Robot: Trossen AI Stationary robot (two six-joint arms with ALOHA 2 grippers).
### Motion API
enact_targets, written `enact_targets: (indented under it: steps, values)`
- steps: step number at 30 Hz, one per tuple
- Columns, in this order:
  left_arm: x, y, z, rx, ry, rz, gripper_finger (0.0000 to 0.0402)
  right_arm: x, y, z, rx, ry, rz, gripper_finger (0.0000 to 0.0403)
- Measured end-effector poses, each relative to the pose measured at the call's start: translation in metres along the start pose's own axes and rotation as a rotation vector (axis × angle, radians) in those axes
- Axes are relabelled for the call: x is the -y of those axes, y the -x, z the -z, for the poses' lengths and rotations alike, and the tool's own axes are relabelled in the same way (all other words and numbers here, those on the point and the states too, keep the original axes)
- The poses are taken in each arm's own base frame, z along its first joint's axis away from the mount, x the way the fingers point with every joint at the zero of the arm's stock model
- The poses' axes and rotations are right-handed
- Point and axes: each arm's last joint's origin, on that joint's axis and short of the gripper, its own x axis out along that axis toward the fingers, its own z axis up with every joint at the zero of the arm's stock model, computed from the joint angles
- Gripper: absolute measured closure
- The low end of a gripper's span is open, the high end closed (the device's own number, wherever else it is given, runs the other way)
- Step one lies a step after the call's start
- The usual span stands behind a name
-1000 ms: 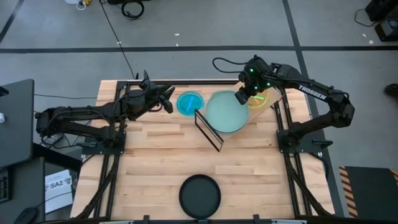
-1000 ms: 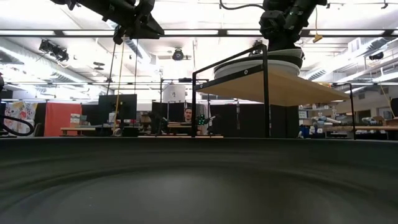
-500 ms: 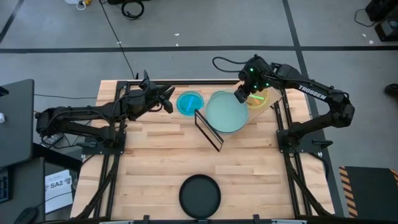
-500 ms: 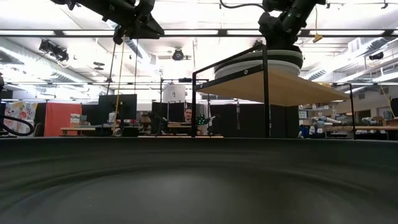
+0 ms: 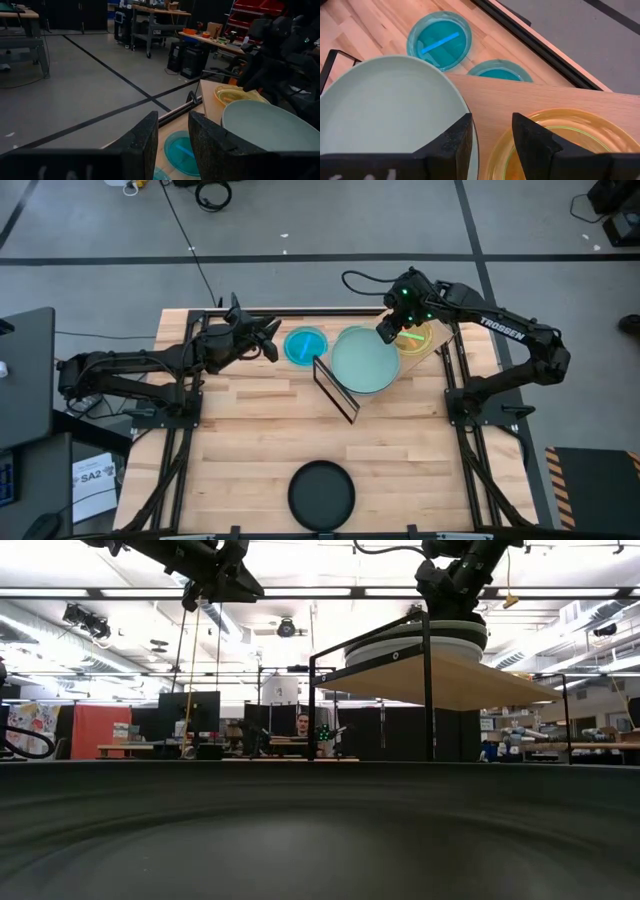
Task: Place and stack plates onto a shelf
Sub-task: Stack the left small blue plate on top of the small green plate on the shelf
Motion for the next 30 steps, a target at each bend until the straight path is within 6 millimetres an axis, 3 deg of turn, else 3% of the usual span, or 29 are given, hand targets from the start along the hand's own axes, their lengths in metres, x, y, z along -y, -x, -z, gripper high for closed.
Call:
enact_targets:
  steps: [10,16,30]
  values:
    - [-0.018,-0.01,-0.005,0.019,0.056,-0.064,0.0287,0.0,0.0,0.0,0.001,0.0,0.0,0.0258]
    - [-0.03,-0.035,-0.007,0.057,0.106,0.022,0.0287,0.0,0.0,-0.001,0.01,0.0,-0.002,0.0258]
    - [-0.082,-0.106,0.053,-0.239,0.229,0.038,0.0287,0.0,0.0,-0.001,0.011,0.0,-0.003,0.0258]
